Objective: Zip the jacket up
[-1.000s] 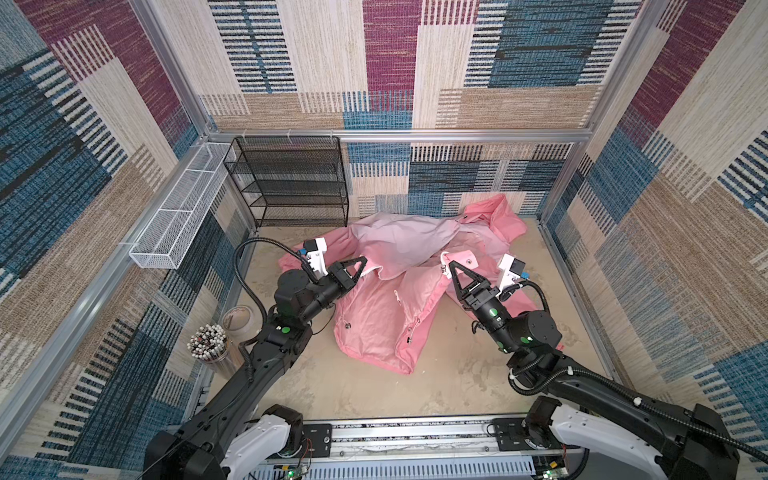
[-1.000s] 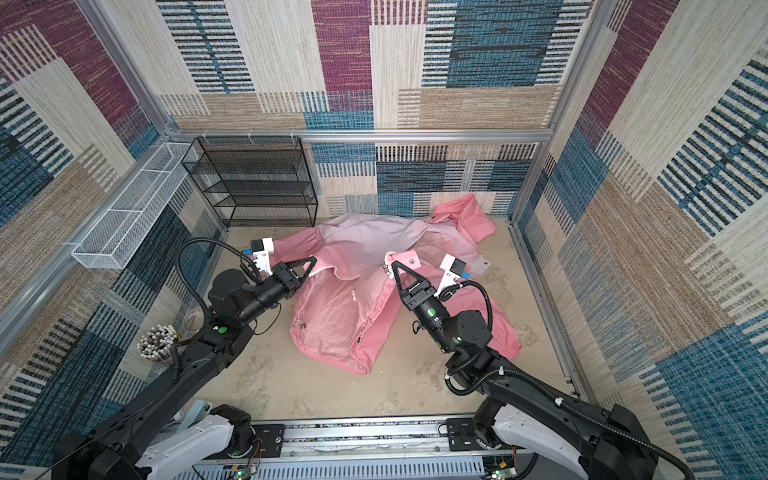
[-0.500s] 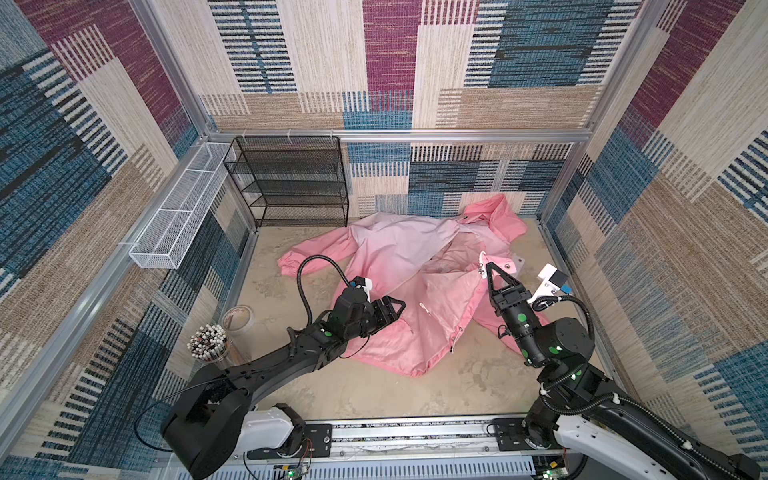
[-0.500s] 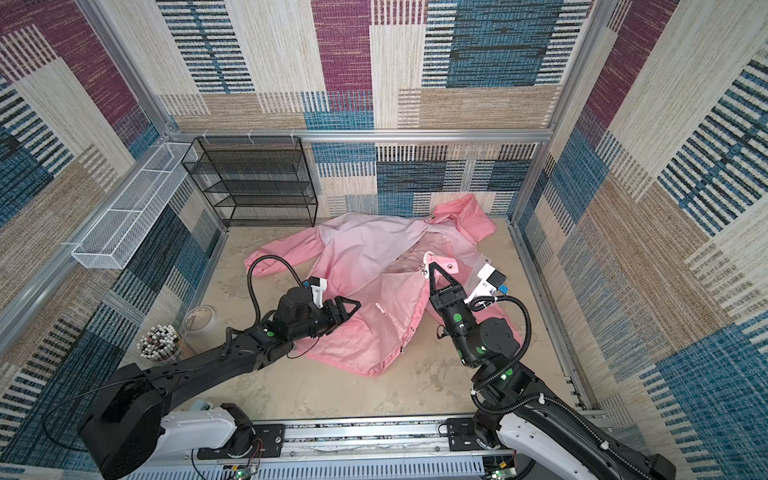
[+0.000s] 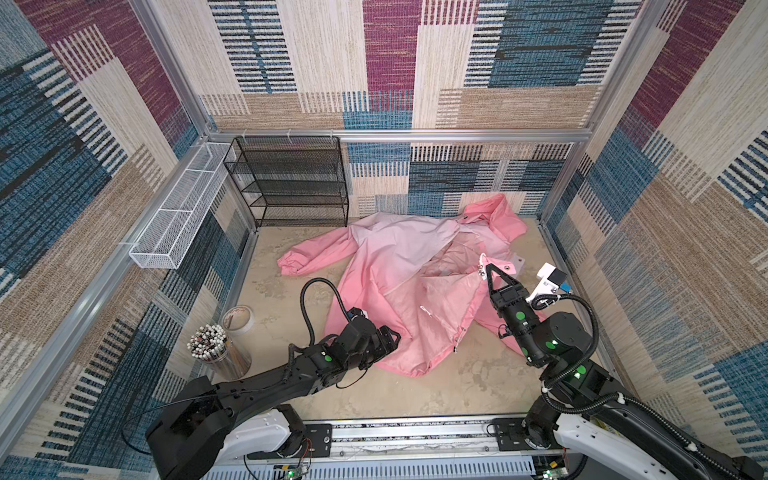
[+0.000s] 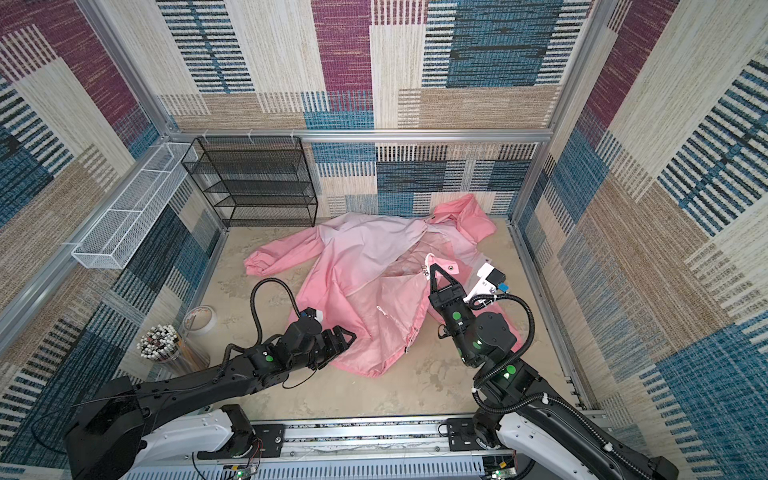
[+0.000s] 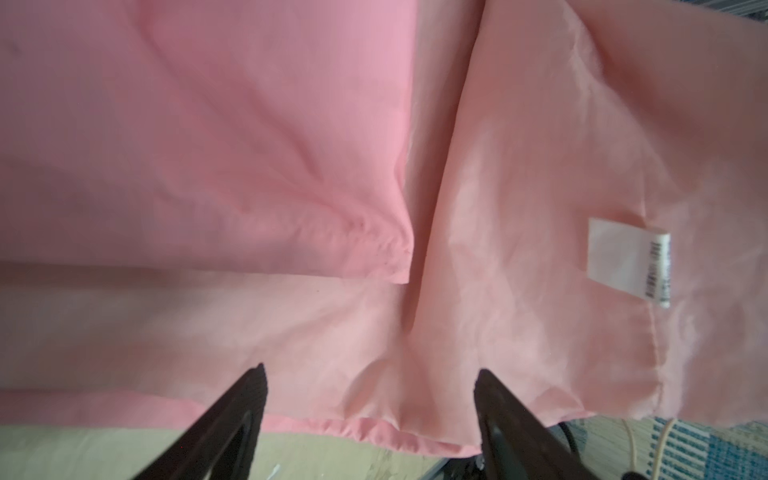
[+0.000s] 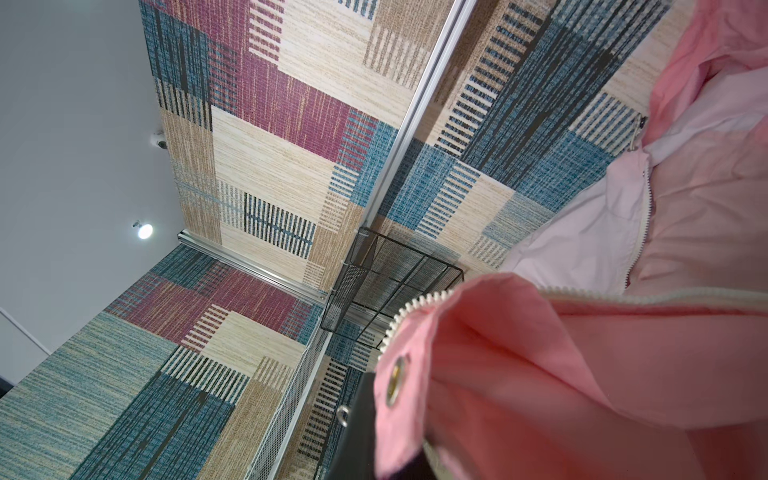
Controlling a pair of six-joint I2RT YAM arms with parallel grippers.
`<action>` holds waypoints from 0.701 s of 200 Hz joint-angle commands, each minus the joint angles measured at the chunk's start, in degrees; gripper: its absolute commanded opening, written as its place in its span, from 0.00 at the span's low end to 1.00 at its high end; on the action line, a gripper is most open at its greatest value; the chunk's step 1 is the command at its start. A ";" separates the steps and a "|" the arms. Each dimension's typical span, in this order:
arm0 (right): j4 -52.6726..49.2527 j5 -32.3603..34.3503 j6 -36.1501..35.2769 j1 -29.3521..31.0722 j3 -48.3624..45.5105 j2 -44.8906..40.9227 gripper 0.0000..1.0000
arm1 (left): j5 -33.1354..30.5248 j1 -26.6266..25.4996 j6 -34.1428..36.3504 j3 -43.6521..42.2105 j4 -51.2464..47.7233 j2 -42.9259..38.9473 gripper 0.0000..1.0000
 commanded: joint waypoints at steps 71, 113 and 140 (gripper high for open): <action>-3.55 0.29 1.85 -0.20 -2.31 -3.83 0.00 | -26.74 -16.05 -18.27 10.78 1.23 14.63 0.76; -6.81 0.72 2.17 -0.28 -3.21 -8.33 0.00 | -26.20 -16.22 -21.44 14.95 0.93 21.32 0.72; -7.85 1.00 2.75 -0.23 -3.87 -10.30 0.00 | -27.00 -16.05 -23.35 15.11 2.14 23.09 0.68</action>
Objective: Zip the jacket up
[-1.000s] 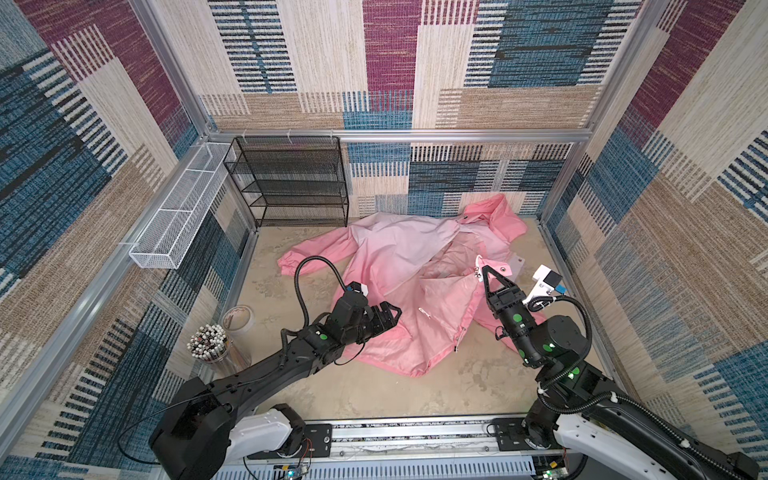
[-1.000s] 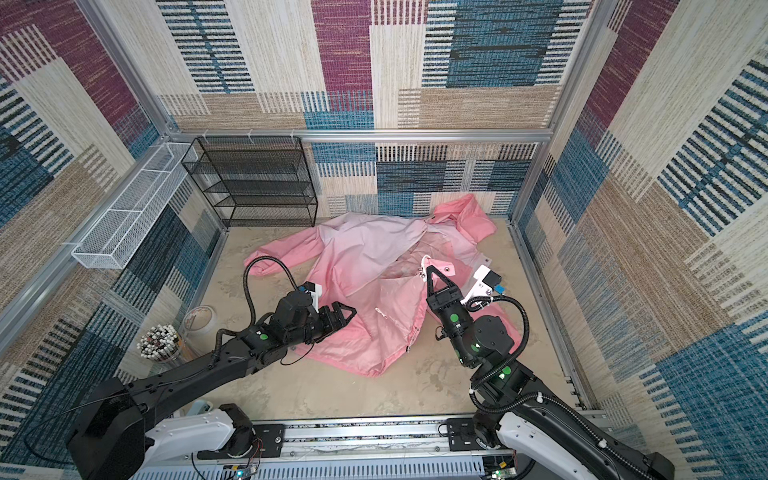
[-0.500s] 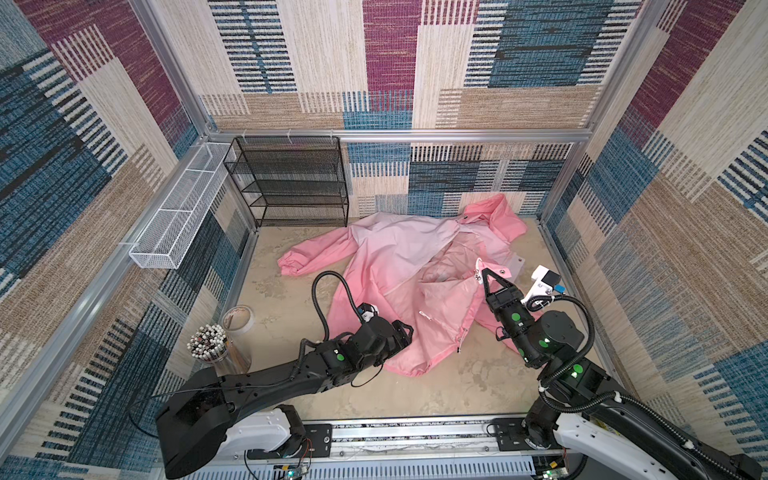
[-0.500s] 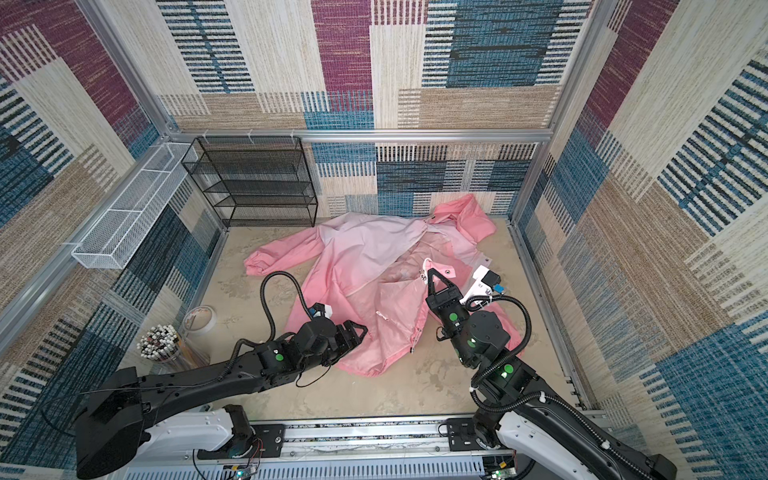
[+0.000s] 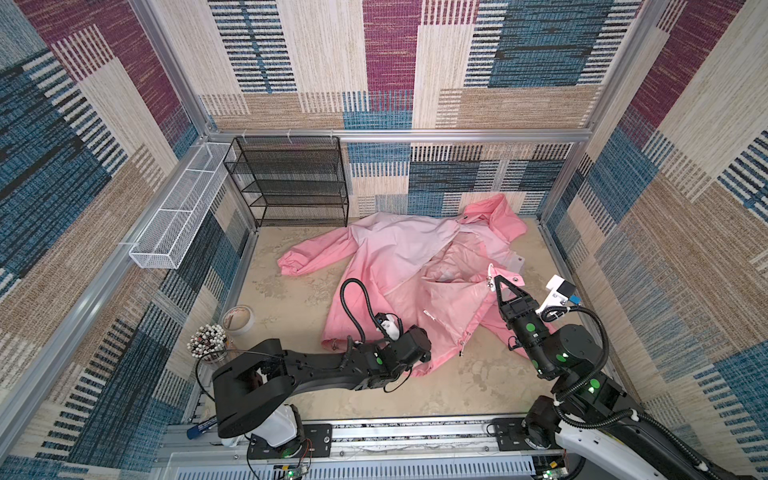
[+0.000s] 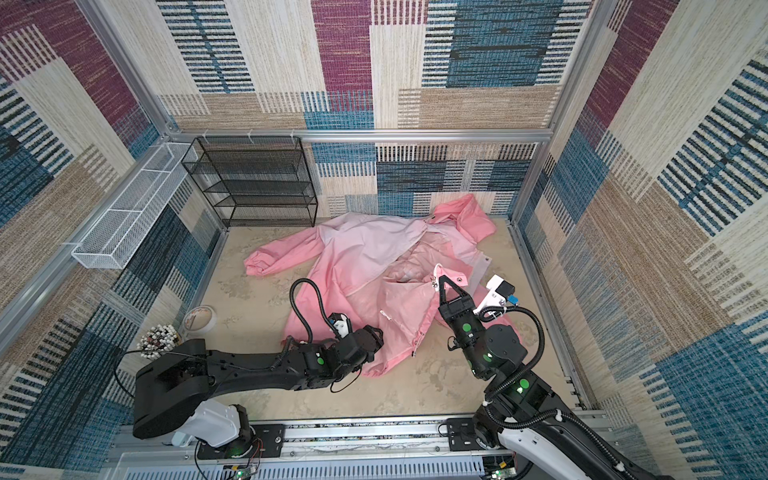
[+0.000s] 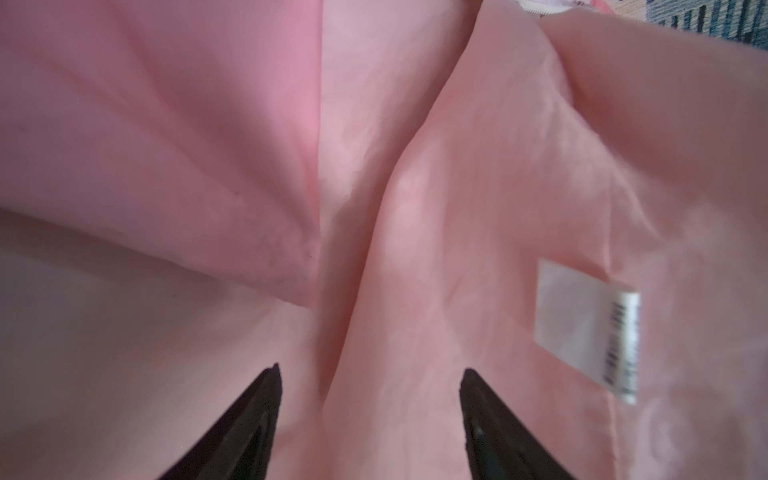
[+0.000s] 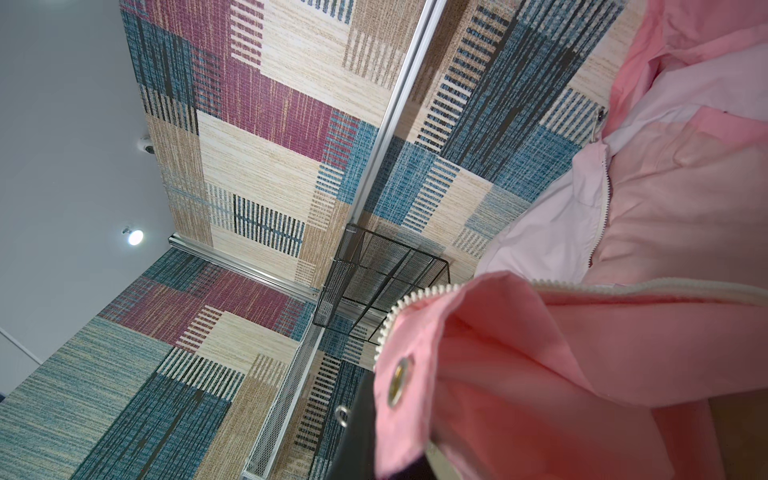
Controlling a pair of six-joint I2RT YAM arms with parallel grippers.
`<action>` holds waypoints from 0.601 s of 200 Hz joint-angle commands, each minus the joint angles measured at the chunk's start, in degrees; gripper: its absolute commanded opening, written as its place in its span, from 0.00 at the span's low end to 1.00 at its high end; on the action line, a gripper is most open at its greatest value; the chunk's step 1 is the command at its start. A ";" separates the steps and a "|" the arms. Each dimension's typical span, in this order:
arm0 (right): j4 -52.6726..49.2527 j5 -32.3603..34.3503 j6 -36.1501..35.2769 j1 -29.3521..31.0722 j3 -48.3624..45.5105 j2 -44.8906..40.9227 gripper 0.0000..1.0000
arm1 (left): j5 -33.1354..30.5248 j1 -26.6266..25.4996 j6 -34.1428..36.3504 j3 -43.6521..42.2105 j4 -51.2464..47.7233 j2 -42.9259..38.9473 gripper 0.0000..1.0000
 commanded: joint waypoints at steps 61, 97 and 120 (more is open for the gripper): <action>-1.10 0.73 0.60 0.02 -0.27 -1.38 0.00 | -5.13 0.29 -3.52 2.08 -0.96 3.11 0.57; -0.63 0.48 0.66 -0.02 -0.28 -0.88 0.00 | -6.78 0.95 -2.82 1.83 -2.38 3.45 0.49; -0.30 0.09 1.15 0.03 -0.39 -0.43 0.00 | -6.32 2.11 -2.40 1.53 -1.84 3.74 0.45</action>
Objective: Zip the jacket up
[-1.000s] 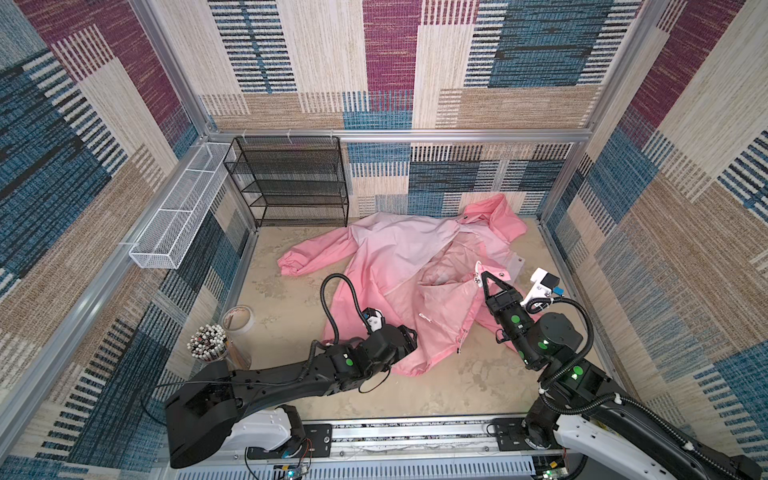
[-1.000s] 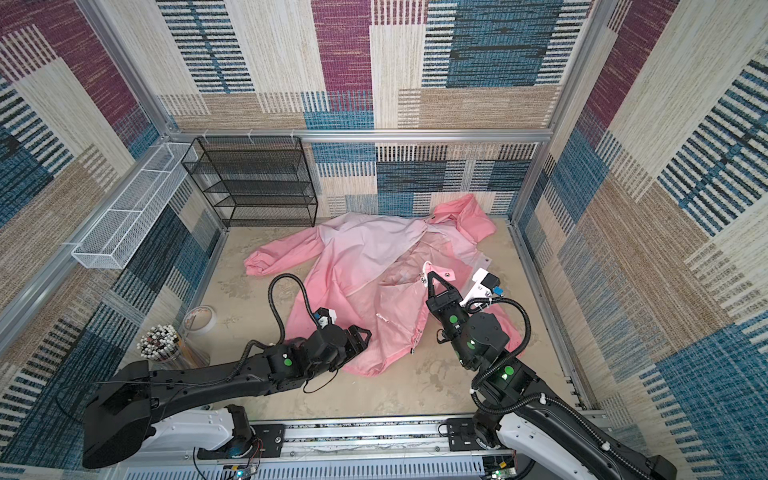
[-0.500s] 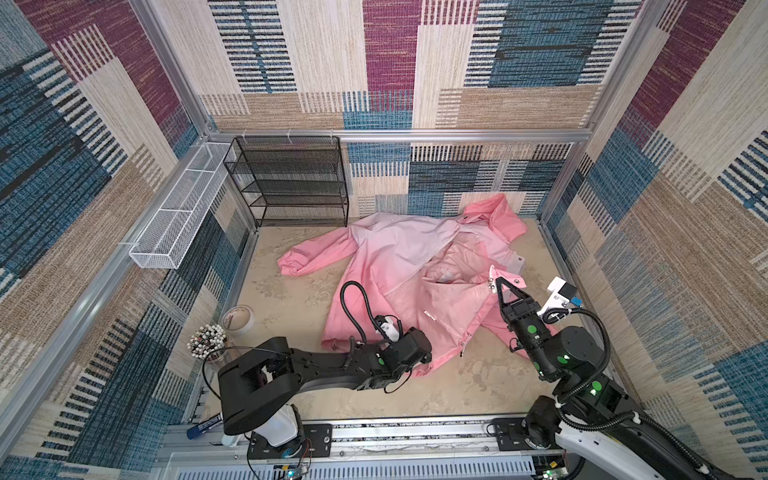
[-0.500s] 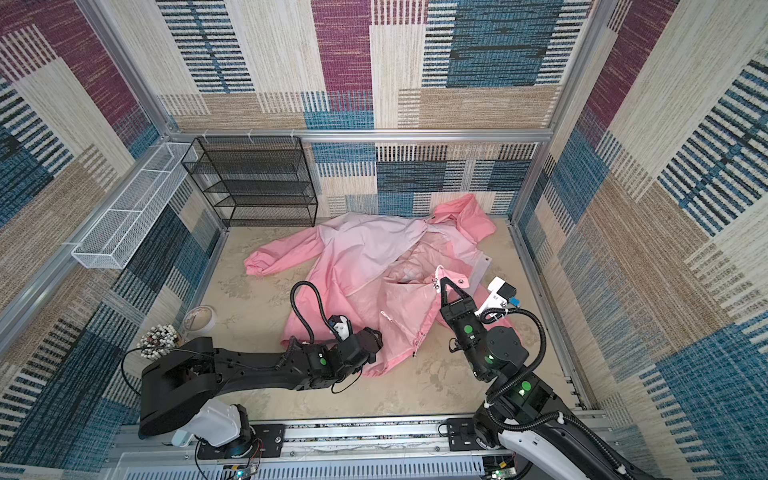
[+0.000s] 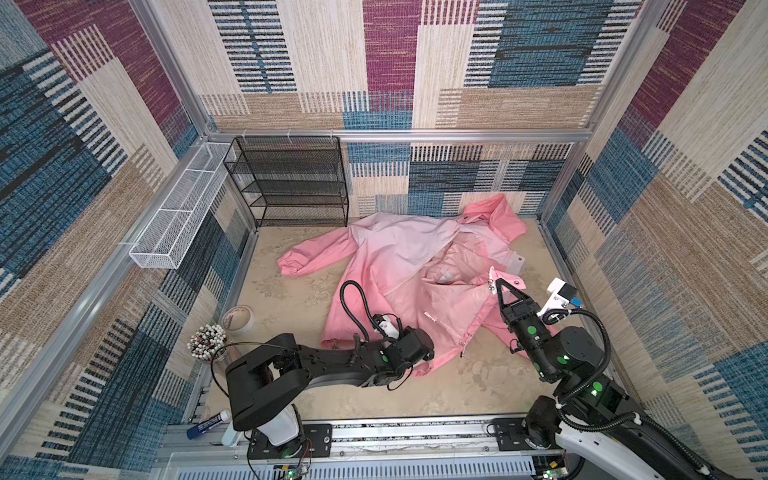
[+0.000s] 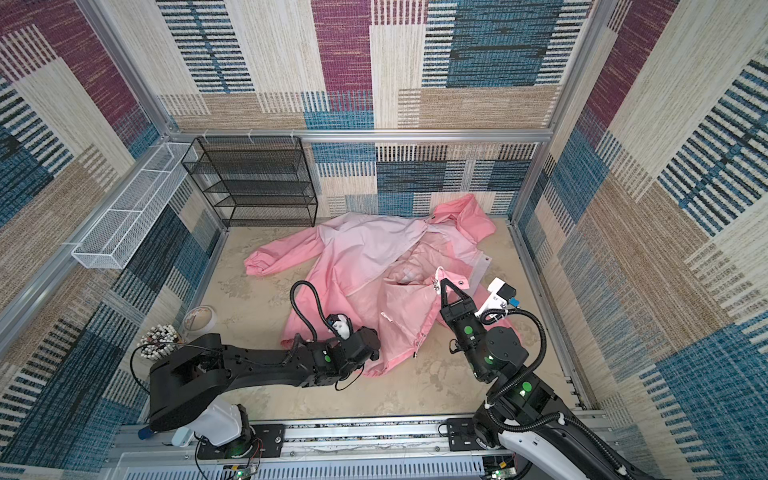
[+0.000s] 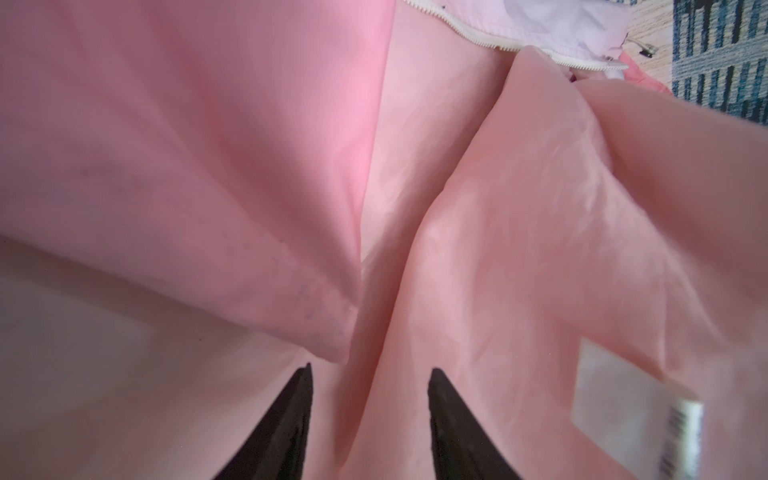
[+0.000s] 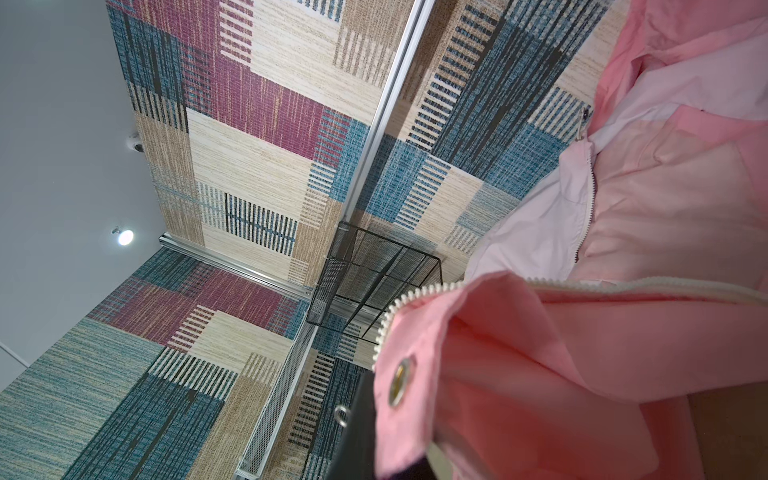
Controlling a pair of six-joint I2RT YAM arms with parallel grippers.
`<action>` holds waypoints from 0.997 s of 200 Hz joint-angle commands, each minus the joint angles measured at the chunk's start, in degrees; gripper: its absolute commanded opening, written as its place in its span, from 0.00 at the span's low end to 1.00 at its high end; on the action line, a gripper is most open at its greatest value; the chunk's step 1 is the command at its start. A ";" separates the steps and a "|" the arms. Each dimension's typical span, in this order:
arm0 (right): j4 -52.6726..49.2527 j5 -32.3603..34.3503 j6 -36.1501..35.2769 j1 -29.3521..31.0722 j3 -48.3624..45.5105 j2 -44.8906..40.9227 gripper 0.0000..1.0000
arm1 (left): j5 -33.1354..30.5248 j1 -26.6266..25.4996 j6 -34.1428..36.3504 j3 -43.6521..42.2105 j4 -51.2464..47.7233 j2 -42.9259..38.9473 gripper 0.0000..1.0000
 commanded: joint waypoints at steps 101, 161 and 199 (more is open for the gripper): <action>1.36 -0.08 1.48 0.00 -0.11 0.68 0.00 | 4.22 2.81 1.85 1.65 2.37 4.25 0.44; 0.69 0.27 1.79 -0.09 -0.41 -0.40 0.00 | 2.89 2.81 1.82 1.63 0.78 4.30 0.42; 0.88 0.03 1.75 -0.04 -0.42 -0.37 0.00 | -0.67 2.90 0.24 -0.97 2.32 3.81 0.21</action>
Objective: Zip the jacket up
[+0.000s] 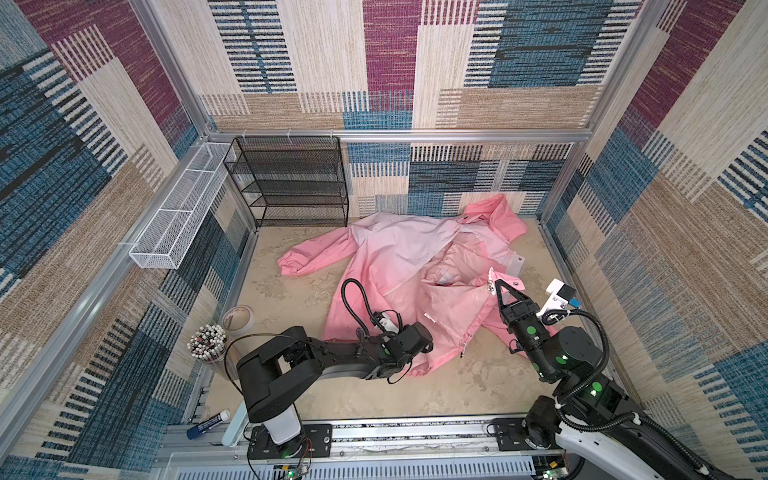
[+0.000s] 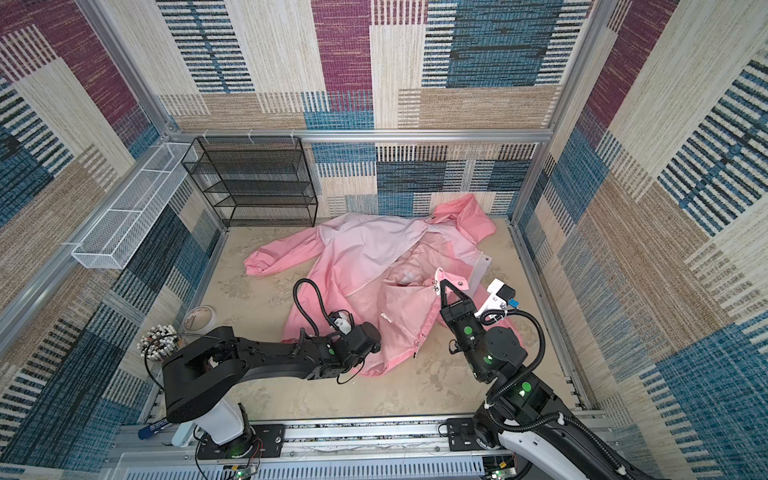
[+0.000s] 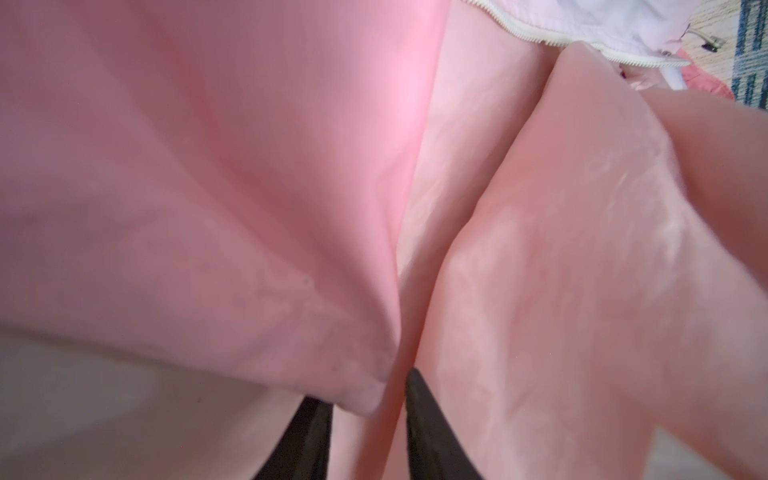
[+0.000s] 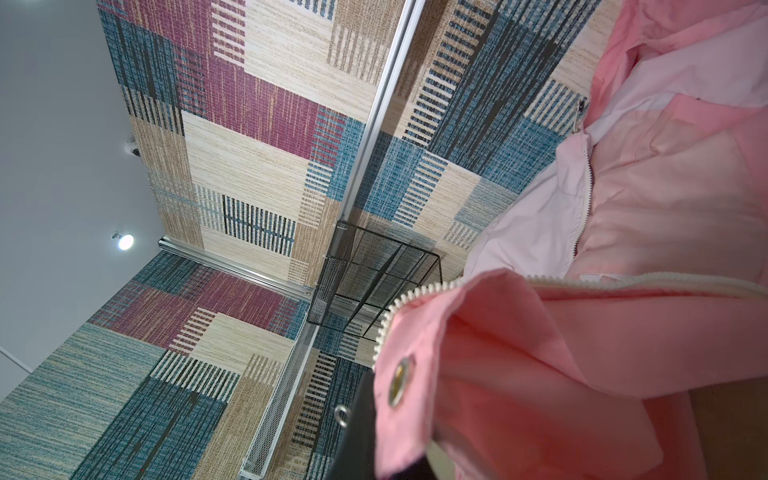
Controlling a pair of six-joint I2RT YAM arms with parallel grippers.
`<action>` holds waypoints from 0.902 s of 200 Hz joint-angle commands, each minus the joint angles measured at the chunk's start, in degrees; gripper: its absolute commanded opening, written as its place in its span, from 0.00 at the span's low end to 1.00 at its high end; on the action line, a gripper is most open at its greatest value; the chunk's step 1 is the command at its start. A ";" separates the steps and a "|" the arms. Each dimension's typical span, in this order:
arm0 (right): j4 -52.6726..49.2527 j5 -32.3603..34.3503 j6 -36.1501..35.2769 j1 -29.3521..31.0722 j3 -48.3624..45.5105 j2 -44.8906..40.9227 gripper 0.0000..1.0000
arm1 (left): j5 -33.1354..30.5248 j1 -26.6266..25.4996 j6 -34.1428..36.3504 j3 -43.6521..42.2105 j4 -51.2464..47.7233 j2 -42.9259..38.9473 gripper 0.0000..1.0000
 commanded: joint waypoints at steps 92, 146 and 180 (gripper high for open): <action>1.44 -0.43 0.74 -0.04 -0.53 0.24 0.00 | -3.32 0.63 -0.16 -2.59 2.39 -0.59 0.27; 1.33 -0.40 0.64 -0.05 -0.40 -0.01 0.00 | -3.20 0.93 -0.38 -1.89 2.03 0.54 0.26; 1.61 -0.81 0.83 -0.03 -0.62 0.21 0.00 | -3.43 1.56 0.01 -2.38 3.11 0.39 0.21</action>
